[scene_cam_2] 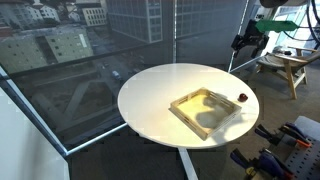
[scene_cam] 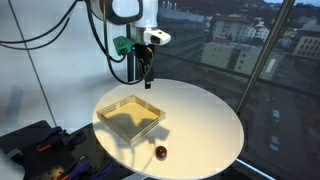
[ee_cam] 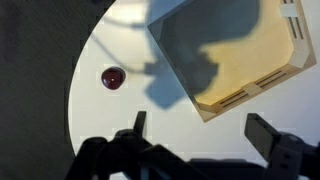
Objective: Put the plum plush toy on the tray
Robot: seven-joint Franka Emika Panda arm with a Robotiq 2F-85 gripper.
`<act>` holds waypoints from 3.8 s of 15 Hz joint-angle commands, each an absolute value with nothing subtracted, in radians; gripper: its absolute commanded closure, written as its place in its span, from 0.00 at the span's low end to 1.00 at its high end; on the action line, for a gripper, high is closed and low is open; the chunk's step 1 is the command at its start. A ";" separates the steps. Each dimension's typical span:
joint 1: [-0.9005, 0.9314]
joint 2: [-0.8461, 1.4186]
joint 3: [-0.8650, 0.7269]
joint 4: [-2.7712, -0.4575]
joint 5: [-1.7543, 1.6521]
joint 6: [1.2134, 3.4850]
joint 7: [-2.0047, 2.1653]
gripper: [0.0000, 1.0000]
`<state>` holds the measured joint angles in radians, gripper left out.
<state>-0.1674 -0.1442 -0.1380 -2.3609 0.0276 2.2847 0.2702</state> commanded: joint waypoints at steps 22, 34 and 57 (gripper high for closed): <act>-0.206 0.107 -0.215 -2.259 0.074 2.381 0.185 0.00; -0.252 0.181 -0.234 -2.256 0.096 2.444 0.108 0.00; -0.308 0.387 -0.227 -2.216 0.140 2.511 0.043 0.00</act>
